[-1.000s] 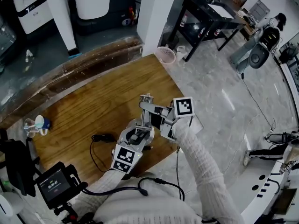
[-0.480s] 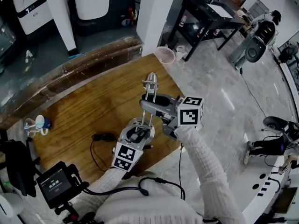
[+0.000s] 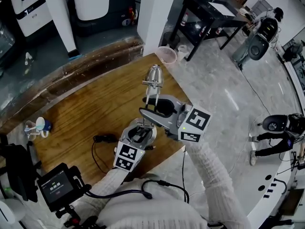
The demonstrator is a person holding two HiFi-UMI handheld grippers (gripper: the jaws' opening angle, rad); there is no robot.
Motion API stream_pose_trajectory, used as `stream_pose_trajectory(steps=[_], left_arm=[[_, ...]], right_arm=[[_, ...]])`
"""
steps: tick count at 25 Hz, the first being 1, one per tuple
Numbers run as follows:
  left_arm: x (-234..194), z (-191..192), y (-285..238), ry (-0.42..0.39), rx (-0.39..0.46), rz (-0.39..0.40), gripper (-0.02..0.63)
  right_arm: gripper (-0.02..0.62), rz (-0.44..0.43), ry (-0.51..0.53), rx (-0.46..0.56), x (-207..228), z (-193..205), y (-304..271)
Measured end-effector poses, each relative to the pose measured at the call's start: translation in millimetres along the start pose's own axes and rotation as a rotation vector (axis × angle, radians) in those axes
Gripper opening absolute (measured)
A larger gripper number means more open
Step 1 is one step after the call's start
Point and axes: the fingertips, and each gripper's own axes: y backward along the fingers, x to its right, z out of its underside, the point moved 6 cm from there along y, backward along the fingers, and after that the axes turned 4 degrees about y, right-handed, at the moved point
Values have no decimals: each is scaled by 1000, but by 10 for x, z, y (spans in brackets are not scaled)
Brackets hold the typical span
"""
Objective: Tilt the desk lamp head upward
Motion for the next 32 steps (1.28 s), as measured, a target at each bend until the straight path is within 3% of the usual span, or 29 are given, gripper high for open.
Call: stream_pose_trajectory(steps=[16, 22, 28, 32], left_arm=[[-46, 44, -28, 44, 5, 20, 167], [-44, 43, -41, 57, 4, 17, 170], [-46, 14, -60, 72, 2, 11, 172], [-48, 23, -79, 77, 0, 7, 172]], right_arm=[[132, 93, 350, 114, -321, -68, 21], [137, 112, 422, 125, -400, -62, 30], [143, 114, 529, 29, -447, 43, 75], [146, 96, 611, 27, -477, 61, 82]])
